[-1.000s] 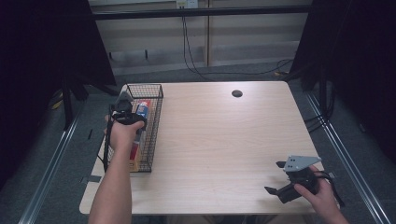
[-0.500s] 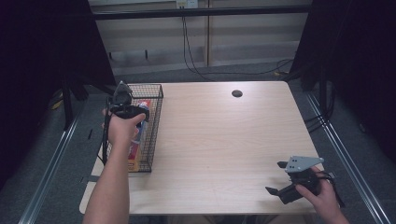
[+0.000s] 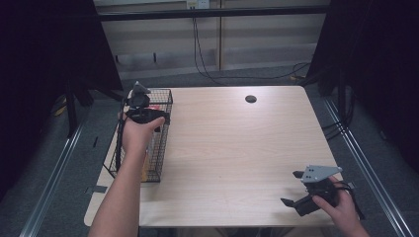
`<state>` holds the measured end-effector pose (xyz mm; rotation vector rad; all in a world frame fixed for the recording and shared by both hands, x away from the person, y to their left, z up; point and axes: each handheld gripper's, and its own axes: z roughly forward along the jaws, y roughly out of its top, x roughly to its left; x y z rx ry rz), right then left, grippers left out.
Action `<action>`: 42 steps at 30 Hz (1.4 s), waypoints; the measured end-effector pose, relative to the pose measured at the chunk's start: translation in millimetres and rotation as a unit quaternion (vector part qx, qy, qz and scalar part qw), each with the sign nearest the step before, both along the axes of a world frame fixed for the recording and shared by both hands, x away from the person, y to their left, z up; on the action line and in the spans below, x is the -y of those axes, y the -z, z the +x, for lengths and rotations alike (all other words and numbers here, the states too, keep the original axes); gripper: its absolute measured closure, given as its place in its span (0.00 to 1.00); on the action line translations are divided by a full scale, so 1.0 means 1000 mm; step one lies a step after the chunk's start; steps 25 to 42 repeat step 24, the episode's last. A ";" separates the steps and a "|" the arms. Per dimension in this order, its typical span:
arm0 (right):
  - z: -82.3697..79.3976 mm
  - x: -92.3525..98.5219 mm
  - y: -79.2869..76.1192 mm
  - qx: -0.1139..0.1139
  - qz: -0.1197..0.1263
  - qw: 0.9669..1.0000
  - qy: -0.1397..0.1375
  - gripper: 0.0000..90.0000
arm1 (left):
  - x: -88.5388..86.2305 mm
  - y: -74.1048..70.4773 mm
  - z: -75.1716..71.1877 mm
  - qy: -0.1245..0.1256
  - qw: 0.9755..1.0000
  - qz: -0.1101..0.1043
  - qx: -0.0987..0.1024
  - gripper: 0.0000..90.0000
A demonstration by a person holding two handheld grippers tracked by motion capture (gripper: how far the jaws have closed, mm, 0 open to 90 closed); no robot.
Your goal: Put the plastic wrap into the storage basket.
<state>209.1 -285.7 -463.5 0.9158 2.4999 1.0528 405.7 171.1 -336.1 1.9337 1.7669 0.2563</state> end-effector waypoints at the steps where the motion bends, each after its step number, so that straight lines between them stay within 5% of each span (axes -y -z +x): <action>1: 0.000 0.000 0.000 0.000 0.000 1.000 0.001 0.02 | 0.003 0.000 -0.001 0.004 1.000 -0.002 0.003 0.26; 24: 0.000 0.000 0.001 -0.003 -0.002 1.000 -0.002 0.02 | 0.058 0.017 -0.018 0.086 0.995 -0.023 0.048 0.16; 42: 0.000 0.000 0.001 -0.003 -0.002 1.000 -0.002 0.02 | 0.058 0.017 -0.018 0.086 0.995 -0.023 0.048 0.16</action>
